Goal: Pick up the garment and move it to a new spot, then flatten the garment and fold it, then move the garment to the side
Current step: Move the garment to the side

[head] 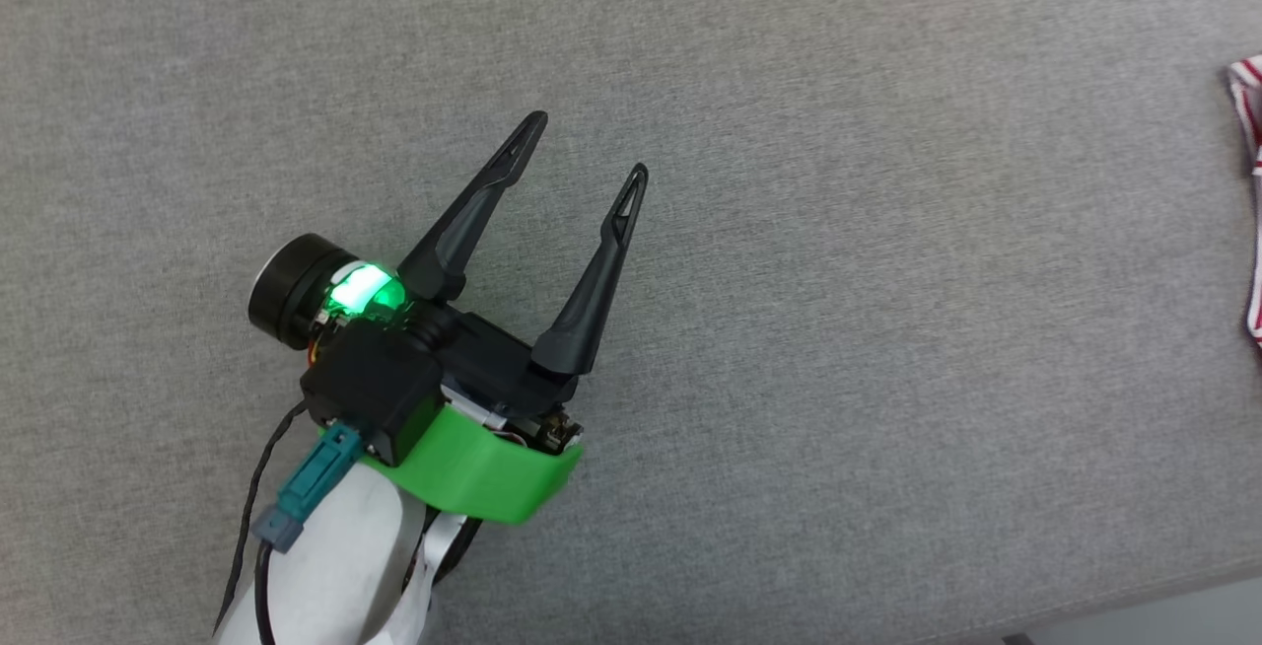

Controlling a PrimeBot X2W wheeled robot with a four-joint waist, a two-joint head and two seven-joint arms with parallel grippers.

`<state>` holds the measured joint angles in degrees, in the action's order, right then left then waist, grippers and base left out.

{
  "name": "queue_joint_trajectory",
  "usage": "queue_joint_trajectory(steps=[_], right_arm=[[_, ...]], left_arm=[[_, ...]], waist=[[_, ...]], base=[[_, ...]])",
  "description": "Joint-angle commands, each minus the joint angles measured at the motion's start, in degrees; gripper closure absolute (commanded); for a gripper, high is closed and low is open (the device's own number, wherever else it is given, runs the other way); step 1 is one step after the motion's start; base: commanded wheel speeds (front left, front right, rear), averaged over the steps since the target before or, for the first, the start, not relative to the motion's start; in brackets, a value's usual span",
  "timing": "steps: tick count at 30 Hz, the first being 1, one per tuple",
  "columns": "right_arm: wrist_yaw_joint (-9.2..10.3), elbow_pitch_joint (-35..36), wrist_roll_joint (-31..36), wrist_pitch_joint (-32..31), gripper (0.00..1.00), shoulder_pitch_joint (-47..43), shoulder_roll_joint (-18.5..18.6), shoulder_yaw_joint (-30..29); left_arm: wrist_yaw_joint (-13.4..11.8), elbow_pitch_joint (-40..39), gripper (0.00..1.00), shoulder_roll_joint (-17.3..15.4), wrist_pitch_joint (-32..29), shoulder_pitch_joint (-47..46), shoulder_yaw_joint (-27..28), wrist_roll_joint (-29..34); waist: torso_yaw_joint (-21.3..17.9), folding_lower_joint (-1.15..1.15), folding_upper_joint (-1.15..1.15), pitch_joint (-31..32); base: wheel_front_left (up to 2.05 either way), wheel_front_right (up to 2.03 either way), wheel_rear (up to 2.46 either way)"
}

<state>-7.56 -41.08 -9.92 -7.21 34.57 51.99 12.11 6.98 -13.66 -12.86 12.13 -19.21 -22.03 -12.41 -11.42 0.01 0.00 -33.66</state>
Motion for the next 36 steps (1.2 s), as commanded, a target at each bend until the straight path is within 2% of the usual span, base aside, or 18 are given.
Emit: queue_joint_trajectory(steps=[1,8,9,10,17,23,32,36], right_arm=[[0.08,-0.94,0.85,0.77,1.00,1.54,-0.83,-0.77],[0.08,-5.07,4.11,3.73,1.00,4.24,-3.35,-3.54],[0.08,-5.61,4.62,3.95,0.82,4.60,-3.64,-3.81],[0.08,-6.16,5.33,4.32,0.00,5.06,-3.93,-4.21],[0.08,-7.41,8.18,7.20,0.00,6.47,-4.98,-5.82],[0.08,-3.88,6.67,9.96,0.00,6.45,-5.55,-6.35],[0.08,10.00,-2.47,12.84,0.00,-0.06,-9.52,-9.15],[0.08,18.87,-4.27,14.01,0.00,-5.78,-14.15,-12.66]], left_arm=[[-0.34,-0.46,0.00,-0.54,-0.11,-0.89,0.17,0.19],[-0.63,-0.60,0.00,-0.99,-0.41,-0.80,0.15,-0.02],[-0.64,-0.36,0.00,-0.95,-0.35,-0.79,0.09,-0.10],[-0.70,-0.05,0.00,-0.87,-0.25,-0.75,0.03,-0.18],[-1.00,3.59,0.00,0.09,1.34,0.42,0.31,-1.59],[-1.46,8.32,0.00,1.29,2.56,3.45,2.04,-3.55],[-2.16,11.34,0.00,2.70,2.84,9.49,8.02,-4.76],[-2.45,12.13,0.00,3.63,2.85,12.18,10.95,-4.70]], waist=[[1.30,-0.01,0.00,-1.84],[1.90,-0.01,0.00,-2.13],[1.99,-0.01,0.00,-1.86],[2.07,-0.01,0.00,-1.46],[2.91,-0.01,0.00,4.41],[4.41,-0.01,0.00,12.48],[7.94,-0.01,0.00,22.80],[9.46,-0.01,0.00,25.91]], base=[[0.00,0.00,0.00],[0.00,0.00,0.00],[0.00,0.00,0.00],[0.00,0.00,0.00],[0.00,0.00,0.00],[0.00,0.00,0.00],[0.00,0.00,0.00],[0.00,0.00,0.00]])
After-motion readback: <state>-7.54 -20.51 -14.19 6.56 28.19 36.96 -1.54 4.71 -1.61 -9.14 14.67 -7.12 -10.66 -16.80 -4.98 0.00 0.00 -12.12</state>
